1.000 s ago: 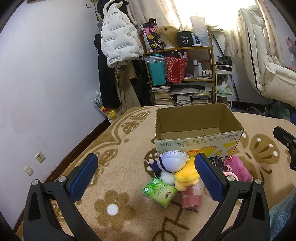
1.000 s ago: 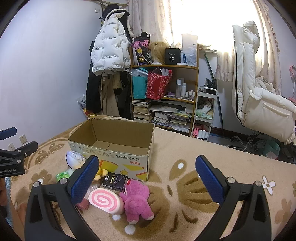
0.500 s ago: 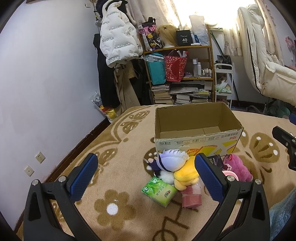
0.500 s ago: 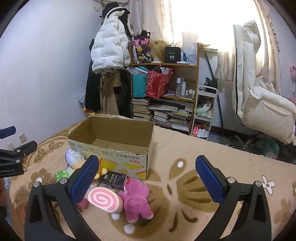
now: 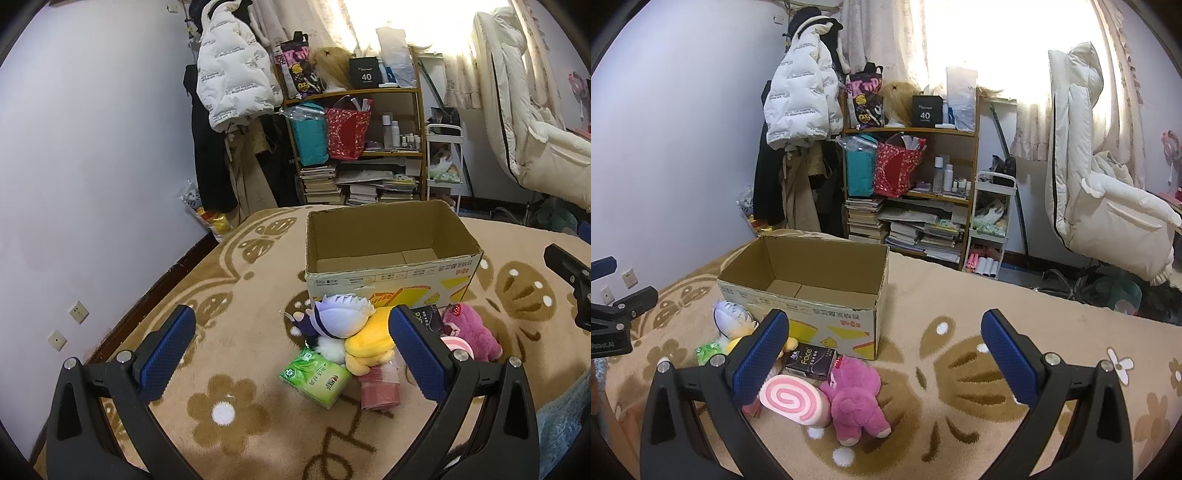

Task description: Organize soft objects

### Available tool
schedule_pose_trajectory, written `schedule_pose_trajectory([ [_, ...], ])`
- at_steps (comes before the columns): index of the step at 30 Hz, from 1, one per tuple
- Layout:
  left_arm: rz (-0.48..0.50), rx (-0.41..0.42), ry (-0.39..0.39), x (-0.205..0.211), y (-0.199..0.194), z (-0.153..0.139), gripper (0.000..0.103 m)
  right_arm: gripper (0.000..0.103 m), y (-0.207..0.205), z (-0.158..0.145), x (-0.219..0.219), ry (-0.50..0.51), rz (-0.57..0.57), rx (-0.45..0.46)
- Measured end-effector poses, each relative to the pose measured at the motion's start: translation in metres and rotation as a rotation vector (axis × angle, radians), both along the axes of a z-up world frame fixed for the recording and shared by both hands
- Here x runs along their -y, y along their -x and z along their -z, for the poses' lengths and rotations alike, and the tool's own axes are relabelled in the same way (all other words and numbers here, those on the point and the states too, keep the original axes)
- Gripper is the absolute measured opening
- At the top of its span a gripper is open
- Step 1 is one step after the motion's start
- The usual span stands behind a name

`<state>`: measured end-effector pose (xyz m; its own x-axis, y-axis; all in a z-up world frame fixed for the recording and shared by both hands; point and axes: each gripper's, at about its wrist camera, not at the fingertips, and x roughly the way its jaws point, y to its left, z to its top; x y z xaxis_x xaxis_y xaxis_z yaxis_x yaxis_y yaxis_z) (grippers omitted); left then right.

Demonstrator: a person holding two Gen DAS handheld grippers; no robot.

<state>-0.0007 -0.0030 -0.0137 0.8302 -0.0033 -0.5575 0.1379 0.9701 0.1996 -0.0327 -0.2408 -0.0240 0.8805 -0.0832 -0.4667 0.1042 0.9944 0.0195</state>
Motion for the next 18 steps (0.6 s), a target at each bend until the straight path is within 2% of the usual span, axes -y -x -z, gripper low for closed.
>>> schedule_pose_trajectory([
  [6, -0.013, -0.059, -0.001, 0.0, -0.014, 0.008, 0.103, 0.103, -0.009, 0.004, 0.004, -0.013, 0.0, -0.042],
  [10, 0.012, -0.099, -0.007, 0.006, -0.024, 0.013, 0.103, 0.103, -0.023, 0.008, 0.006, -0.035, -0.002, -0.087],
  [13, 0.027, -0.128, 0.006, 0.008, -0.033, 0.017, 0.103, 0.103, -0.032, 0.015, 0.012, -0.08, 0.0, -0.122],
  [18, 0.019, -0.166, 0.033, 0.009, -0.053, 0.027, 0.103, 0.103, -0.045, 0.021, 0.021, -0.167, 0.026, -0.119],
])
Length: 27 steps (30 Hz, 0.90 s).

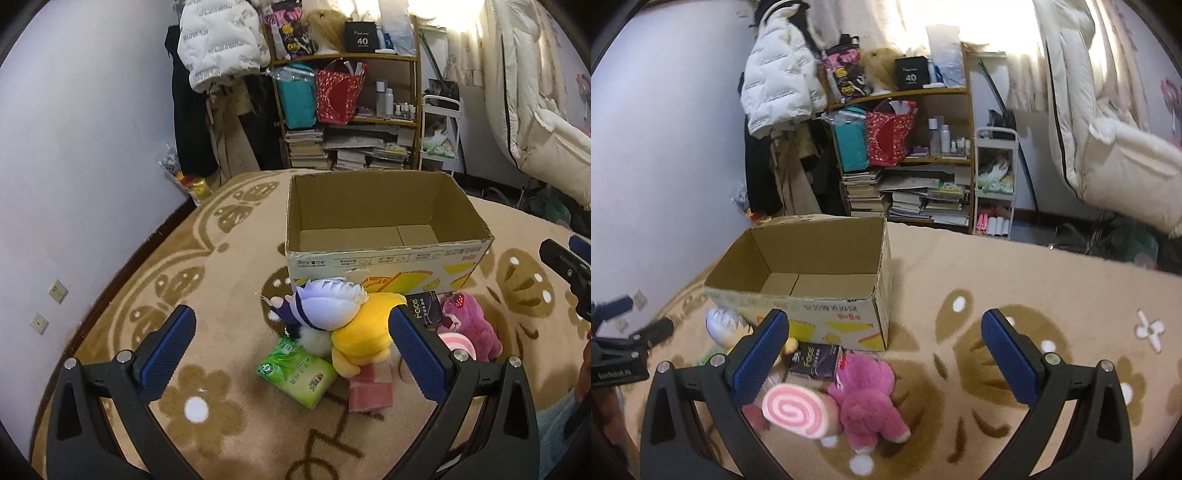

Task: Organize soft objects
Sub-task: 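Grasp the pink plush bear with the right tool while the left tool grasps the lavender-haired plush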

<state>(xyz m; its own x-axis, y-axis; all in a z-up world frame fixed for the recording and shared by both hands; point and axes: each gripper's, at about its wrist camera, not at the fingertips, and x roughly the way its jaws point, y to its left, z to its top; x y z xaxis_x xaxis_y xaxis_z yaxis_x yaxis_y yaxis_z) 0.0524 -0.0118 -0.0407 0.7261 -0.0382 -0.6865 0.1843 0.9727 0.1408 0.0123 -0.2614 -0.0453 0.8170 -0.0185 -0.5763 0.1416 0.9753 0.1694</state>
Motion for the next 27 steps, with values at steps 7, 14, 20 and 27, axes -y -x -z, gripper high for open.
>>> schedule_pose_trajectory([
  [7, -0.009, -0.063, 0.035, 0.003, -0.033, 0.017, 0.103, 0.103, -0.03, 0.032, -0.005, -0.029, -0.018, -0.098],
  [14, -0.01, -0.125, 0.012, 0.013, -0.062, 0.043, 0.103, 0.098, -0.053, 0.064, -0.009, -0.058, -0.059, -0.201],
  [20, -0.026, -0.175, 0.035, 0.014, -0.08, 0.062, 0.103, 0.094, -0.062, 0.088, -0.008, -0.073, -0.08, -0.307],
  [27, -0.017, -0.208, 0.046, 0.017, -0.09, 0.074, 0.103, 0.087, -0.067, 0.107, -0.007, -0.098, -0.086, -0.364],
])
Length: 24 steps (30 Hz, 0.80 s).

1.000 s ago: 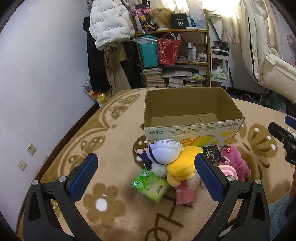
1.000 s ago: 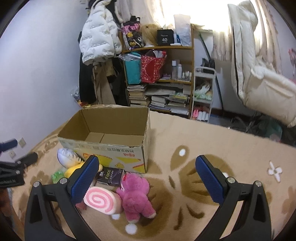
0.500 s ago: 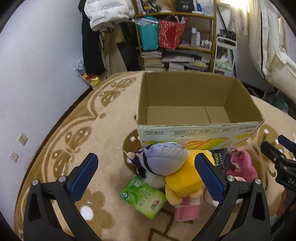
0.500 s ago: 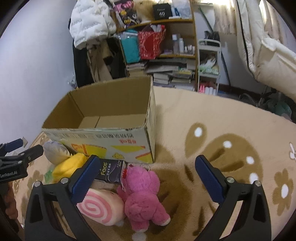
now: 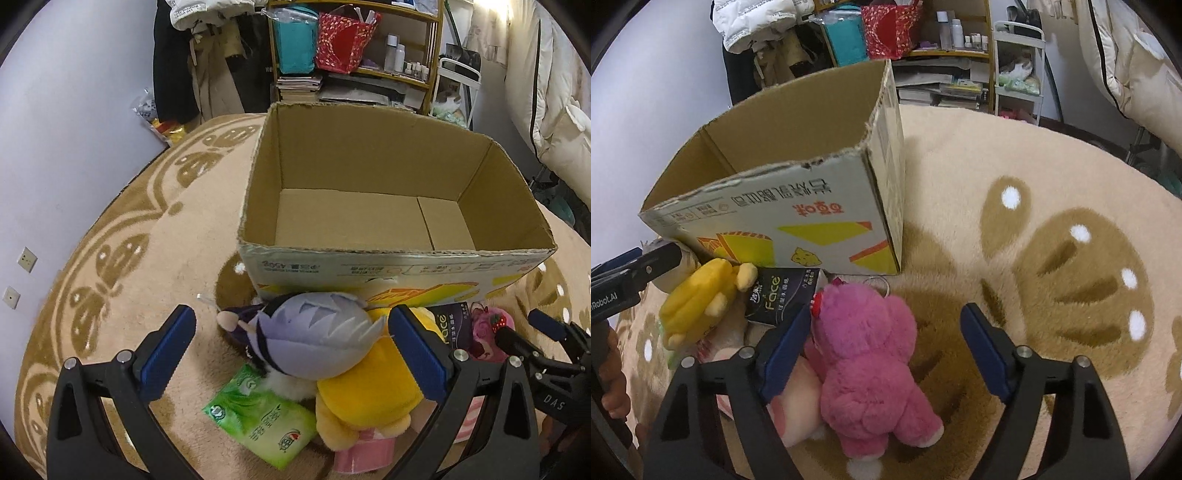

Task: Organize soft objects
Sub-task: 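Grasp the pink plush bear with the right tool while the left tool grasps the lavender-haired plush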

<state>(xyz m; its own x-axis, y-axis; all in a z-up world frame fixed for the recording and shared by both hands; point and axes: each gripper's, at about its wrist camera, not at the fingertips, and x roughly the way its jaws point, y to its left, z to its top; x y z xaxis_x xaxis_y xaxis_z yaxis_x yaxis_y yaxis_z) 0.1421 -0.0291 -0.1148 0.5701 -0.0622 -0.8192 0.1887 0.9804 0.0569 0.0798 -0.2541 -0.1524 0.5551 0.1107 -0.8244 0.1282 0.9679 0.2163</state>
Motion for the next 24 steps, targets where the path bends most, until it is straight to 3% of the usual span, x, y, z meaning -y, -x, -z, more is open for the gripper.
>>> schedule_pose_trajectory([
  [11, 0.017, -0.025, -0.016, 0.006, -0.008, 0.011, 0.103, 0.087, -0.011, 0.018, -0.001, -0.01, -0.028, -0.066],
  [15, -0.004, -0.029, -0.022, 0.004, -0.009, 0.015, 0.093, 0.087, -0.012, 0.022, 0.002, -0.03, -0.025, -0.072],
  [20, -0.008, -0.026, -0.019, 0.001, -0.008, 0.016, 0.091, 0.085, -0.016, 0.029, 0.0, -0.024, -0.043, -0.09],
  [24, 0.009, -0.013, -0.063, 0.006, -0.005, 0.02, 0.09, 0.083, -0.017, 0.033, 0.0, -0.032, -0.046, -0.096],
])
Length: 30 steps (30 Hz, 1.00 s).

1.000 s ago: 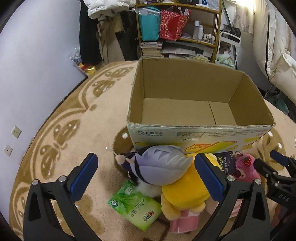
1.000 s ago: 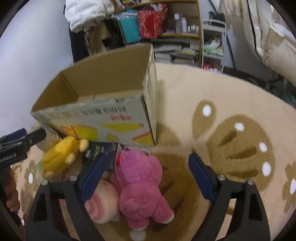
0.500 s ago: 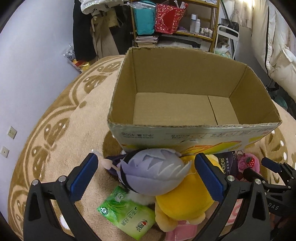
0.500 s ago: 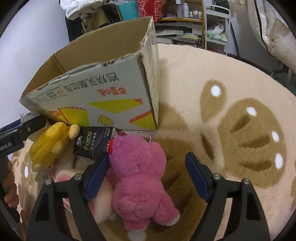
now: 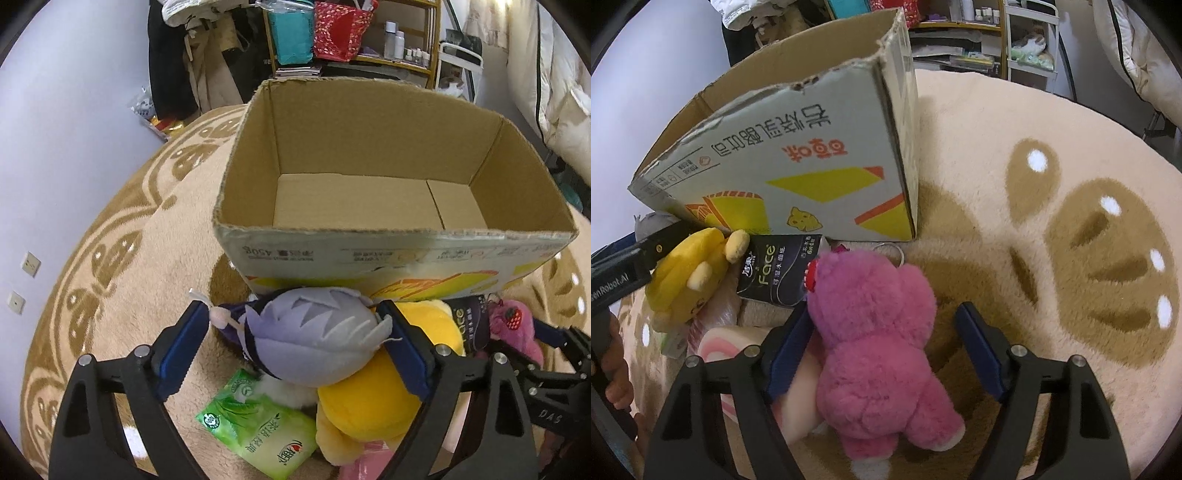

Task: Organize soft objects
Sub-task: 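Grasp the pink plush bear with the right tool while the left tool grasps the lavender-haired plush, then lift both held plushes and carry them over the cardboard box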

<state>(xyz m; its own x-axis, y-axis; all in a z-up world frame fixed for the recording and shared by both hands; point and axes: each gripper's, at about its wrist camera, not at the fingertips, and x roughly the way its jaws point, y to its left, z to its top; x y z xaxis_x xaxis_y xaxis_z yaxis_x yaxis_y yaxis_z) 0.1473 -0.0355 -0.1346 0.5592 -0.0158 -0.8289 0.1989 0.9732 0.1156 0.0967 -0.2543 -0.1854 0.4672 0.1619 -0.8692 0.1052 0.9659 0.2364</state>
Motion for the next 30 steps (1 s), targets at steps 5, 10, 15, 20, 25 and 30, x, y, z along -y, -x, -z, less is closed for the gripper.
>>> schedule_pose_trajectory([
  [5, 0.006, 0.008, -0.009, 0.001, 0.0, 0.001, 0.09, 0.073, 0.001, 0.001, -0.006, 0.008, -0.006, 0.004],
  [10, 0.01, 0.006, 0.019, -0.004, 0.001, 0.002, 0.08, 0.058, 0.008, 0.0, -0.018, -0.006, -0.022, 0.014],
  [15, 0.038, -0.001, 0.039, -0.002, 0.005, -0.003, 0.063, 0.057, 0.014, -0.007, -0.022, 0.008, -0.026, 0.047],
  [20, 0.053, 0.005, 0.046, -0.002, 0.011, -0.007, 0.062, 0.057, 0.02, -0.019, -0.021, 0.027, 0.007, 0.076],
  [25, 0.012, 0.027, 0.06, -0.012, 0.018, -0.015, 0.062, 0.057, 0.026, -0.034, -0.01, 0.023, 0.037, 0.132],
  [30, -0.002, 0.071, 0.052, -0.019, 0.029, -0.032, 0.062, 0.057, 0.031, -0.054, -0.008, 0.018, 0.042, 0.183],
])
